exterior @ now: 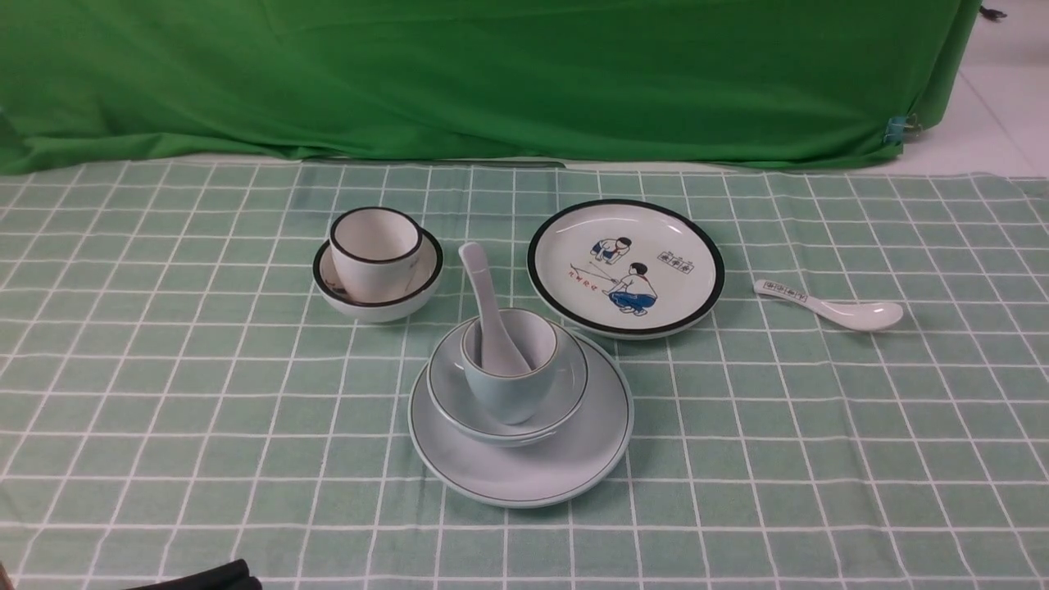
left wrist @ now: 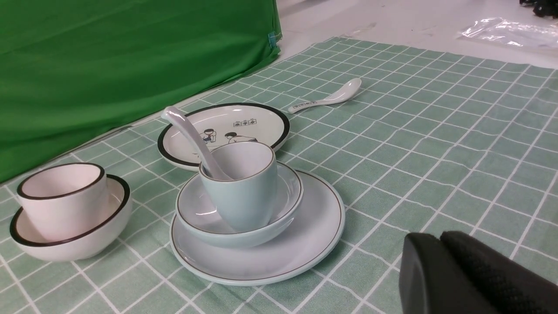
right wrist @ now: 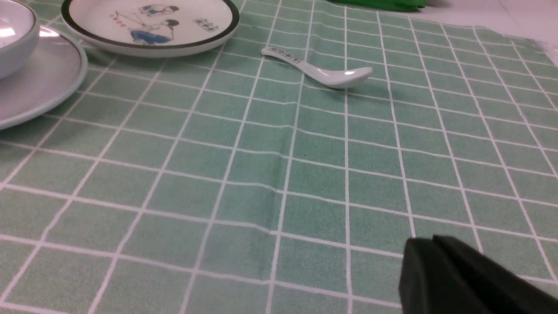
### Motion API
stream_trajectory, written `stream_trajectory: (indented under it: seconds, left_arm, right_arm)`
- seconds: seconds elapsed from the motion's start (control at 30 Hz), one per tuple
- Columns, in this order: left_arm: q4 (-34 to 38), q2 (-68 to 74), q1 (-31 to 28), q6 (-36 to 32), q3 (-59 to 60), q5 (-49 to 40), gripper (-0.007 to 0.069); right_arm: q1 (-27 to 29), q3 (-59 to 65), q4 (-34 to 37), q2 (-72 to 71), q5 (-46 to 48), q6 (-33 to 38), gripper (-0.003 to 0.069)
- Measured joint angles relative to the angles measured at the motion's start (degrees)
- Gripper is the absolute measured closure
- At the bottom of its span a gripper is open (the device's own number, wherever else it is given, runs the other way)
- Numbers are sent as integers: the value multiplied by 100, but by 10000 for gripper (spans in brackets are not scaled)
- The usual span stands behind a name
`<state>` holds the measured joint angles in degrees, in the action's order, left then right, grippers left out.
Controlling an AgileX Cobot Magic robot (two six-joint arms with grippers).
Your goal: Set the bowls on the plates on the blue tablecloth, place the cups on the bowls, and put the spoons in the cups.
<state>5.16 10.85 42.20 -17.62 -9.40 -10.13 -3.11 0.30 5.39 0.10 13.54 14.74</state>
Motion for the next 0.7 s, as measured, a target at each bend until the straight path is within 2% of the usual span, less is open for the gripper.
stream_trajectory:
  seconds: [0.63,0.7]
  left_arm:
    - [-66,-13,-5,-5,29,55,612]
    - [-107,-75,-183,-5,103,285,612]
  right_arm:
    - [0,0,0,0,0,-2,587]
    - [0,0,0,0,0,-2,578]
